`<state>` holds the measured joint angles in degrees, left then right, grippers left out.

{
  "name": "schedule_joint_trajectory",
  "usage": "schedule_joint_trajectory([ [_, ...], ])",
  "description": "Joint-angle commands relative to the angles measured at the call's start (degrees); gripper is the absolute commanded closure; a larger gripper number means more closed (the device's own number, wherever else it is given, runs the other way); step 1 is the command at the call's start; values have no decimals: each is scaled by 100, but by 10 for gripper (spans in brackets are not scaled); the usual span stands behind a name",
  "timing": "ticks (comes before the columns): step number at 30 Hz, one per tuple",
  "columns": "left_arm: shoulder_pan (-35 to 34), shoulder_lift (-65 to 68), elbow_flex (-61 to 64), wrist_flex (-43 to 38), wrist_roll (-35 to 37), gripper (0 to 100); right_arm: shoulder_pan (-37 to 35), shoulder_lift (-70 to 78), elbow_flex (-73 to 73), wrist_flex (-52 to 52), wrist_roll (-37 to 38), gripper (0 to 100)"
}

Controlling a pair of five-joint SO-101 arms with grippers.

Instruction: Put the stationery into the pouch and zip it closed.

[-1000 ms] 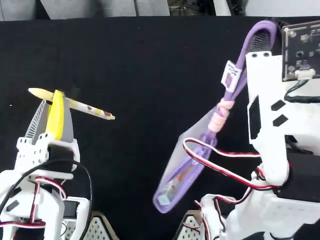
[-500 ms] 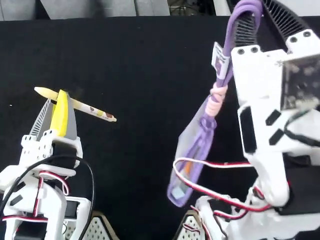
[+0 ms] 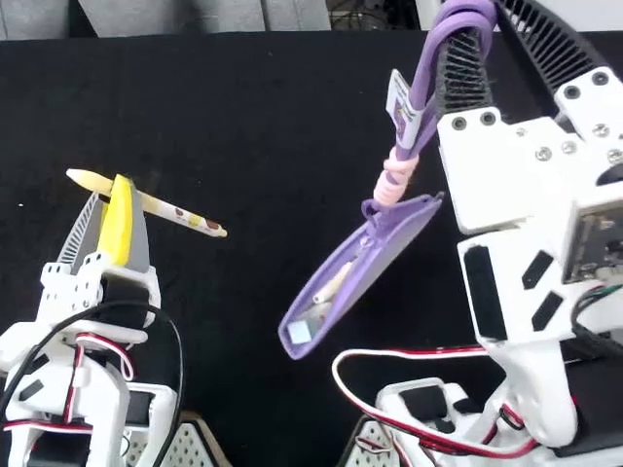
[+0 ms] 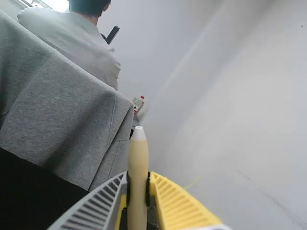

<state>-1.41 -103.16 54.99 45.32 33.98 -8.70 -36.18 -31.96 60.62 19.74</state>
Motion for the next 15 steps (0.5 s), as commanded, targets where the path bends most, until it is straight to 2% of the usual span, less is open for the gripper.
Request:
schedule_joint_trajectory([
  [1, 57, -26, -48, -123, 9, 972, -79, -40, -233, -343, -53, 987],
  [15, 57, -26, -31, -123, 9, 972, -79, -40, -251, -1160, -62, 987],
])
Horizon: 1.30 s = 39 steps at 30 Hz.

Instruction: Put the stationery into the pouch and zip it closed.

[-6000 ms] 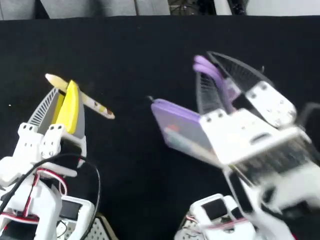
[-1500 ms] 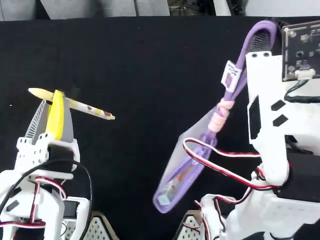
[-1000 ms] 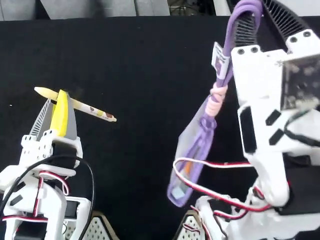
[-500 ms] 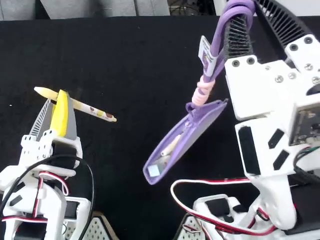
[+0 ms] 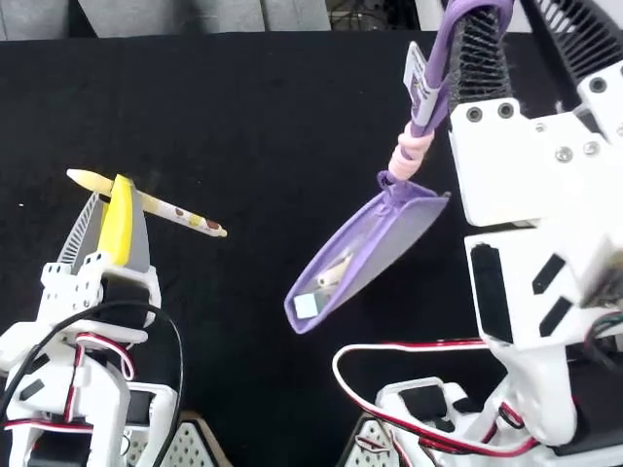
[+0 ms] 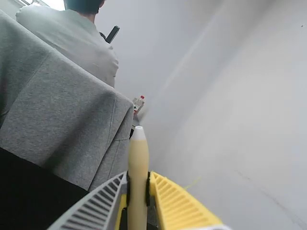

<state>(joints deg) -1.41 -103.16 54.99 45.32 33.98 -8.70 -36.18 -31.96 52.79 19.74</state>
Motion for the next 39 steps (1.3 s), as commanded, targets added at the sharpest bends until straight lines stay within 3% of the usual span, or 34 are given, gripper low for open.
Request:
schedule_joint_trajectory([
  [1, 57, -26, -31, -123, 9, 972, -79, -40, -277, -404, -62, 987],
  [8, 57, -26, -31, -123, 9, 972, -79, 242, -1059, -88, -791, 987],
  [18, 57, -26, -40, -123, 9, 972, -79, 1165, -1833, 1055, -923, 987],
  [29, 57, -35, -84, -114, 9, 972, -44, 936, -1789, 1767, -976, 988],
  [39, 57, -35, -453, -70, 9, 972, 571, 365, -1789, 2374, -985, 988],
])
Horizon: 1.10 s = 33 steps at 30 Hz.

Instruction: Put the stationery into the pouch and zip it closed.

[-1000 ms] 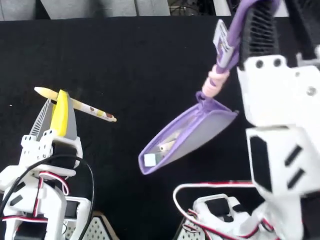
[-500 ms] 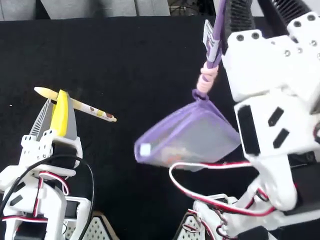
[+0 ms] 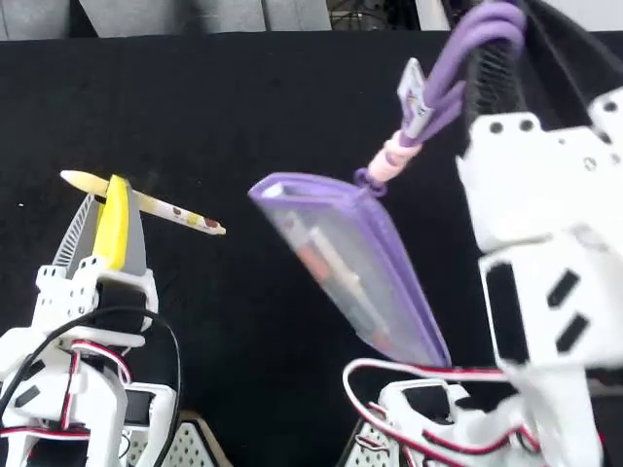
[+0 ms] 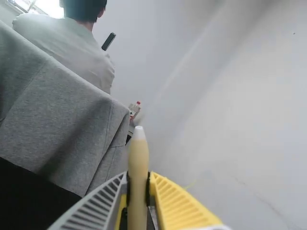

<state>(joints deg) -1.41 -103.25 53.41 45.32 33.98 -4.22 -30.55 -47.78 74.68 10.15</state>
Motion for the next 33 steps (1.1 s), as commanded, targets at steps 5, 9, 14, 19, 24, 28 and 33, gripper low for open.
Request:
schedule_joint_trajectory([
  [5, 66, -26, -462, -97, 44, 972, 132, -268, -207, 431, -26, 988],
  [9, 119, -18, -690, -123, 62, 972, 141, -268, -207, 501, -18, 988],
  [14, 136, -9, -523, -387, 589, 972, 149, -268, -215, 686, -18, 988],
  [19, 1411, -9, 31, -607, 615, 972, 149, -259, -207, 703, -18, 988],
  [24, 2791, 18, 312, -607, -123, 972, 149, -259, -163, 712, -18, 988],
  [28, 3143, 26, 435, -624, -229, 972, 149, -268, 40, 703, -18, 988],
  [33, 3178, 26, 945, -1108, -229, 971, 149, -268, 295, 668, -18, 988],
])
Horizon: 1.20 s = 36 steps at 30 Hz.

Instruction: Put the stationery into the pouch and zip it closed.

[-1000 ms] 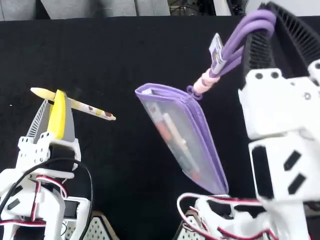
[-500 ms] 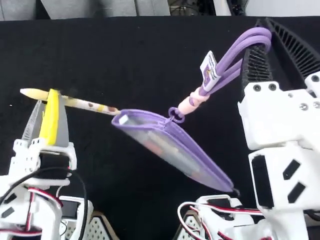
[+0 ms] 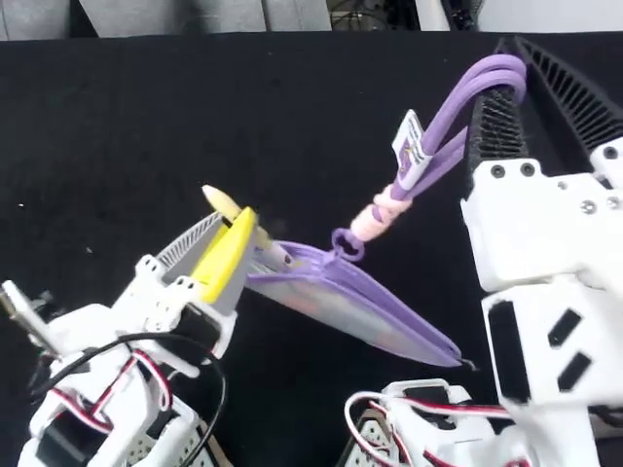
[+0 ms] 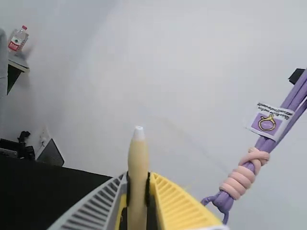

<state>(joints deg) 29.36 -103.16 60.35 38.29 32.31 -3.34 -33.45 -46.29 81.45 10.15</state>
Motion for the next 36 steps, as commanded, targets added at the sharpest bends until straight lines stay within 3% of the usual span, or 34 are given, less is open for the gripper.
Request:
schedule_joint_trajectory([
  [1, 110, 18, 356, -492, -62, 971, 70, 22, 145, -9, -18, 988],
  [4, 365, 26, 532, -598, -185, 966, 299, 22, 136, -9, -18, 988],
  [7, 901, 26, 593, -554, -888, 877, 607, 22, 127, -9, -18, 988],
  [10, 1464, 26, 505, -97, -1002, 823, 826, 22, 127, -9, -53, 988],
  [15, 1569, 35, 110, 325, -1503, 822, 870, -66, 119, -18, -35, 988],
  [30, -778, -18, -2598, 2365, -2426, 821, 870, -374, 409, -563, -18, 988],
  [36, -1253, -18, -2615, 2585, -2382, 823, 844, -338, 769, -1081, -53, 988],
])
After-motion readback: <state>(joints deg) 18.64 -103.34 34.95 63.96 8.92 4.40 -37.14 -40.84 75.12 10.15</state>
